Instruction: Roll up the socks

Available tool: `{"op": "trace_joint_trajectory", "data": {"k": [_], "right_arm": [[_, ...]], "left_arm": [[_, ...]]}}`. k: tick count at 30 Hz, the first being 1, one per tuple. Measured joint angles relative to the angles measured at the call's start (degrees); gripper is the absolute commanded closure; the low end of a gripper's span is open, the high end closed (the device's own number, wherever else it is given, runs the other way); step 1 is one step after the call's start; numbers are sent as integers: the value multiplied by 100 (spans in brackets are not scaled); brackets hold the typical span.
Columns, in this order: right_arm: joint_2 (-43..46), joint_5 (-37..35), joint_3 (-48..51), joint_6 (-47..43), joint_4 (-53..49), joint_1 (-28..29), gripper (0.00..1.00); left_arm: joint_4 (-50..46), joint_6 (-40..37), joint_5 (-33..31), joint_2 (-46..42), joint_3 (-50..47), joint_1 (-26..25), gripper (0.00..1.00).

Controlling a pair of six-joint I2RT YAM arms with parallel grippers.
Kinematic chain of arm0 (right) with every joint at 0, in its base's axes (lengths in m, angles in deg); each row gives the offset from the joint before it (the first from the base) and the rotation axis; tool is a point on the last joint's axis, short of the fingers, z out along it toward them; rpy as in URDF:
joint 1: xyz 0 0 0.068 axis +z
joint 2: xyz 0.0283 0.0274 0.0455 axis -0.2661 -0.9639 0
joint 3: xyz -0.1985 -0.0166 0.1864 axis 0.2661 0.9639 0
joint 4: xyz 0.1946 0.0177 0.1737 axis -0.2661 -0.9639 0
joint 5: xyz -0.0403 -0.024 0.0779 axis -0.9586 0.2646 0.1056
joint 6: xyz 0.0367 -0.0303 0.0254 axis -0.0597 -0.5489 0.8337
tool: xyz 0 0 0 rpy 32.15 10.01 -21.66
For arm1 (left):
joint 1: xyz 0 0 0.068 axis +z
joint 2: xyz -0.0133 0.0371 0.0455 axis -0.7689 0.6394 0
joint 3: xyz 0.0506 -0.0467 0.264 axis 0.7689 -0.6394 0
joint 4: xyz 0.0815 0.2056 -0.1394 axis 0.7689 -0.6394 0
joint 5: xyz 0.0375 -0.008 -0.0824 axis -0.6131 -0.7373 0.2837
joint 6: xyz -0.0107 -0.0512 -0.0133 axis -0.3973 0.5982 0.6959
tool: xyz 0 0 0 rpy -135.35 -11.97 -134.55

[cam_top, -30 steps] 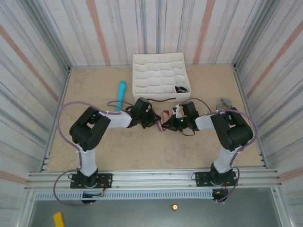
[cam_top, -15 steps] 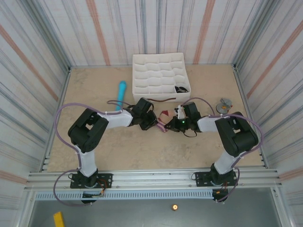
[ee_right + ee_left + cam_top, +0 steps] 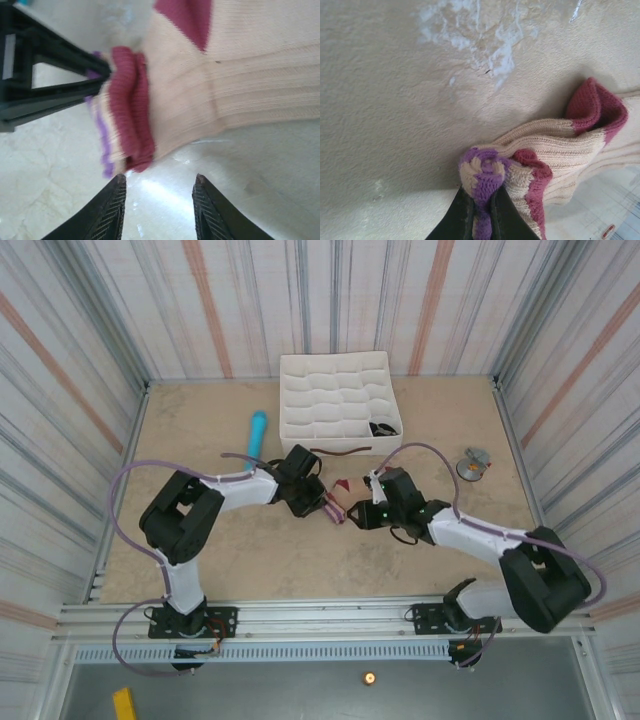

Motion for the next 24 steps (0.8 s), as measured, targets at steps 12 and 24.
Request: {"op": "trace_joint_trajectory", "data": {"k": [12, 24], "right_arm": [[129, -2688, 219, -1709, 376, 2275, 22], [-1932, -4752, 61, -3309, 2135, 3191, 23]], "left_arm": [[-730, -352, 470, 52, 293, 343, 100], [-844, -581, 734, 85, 304, 485, 100]]}}
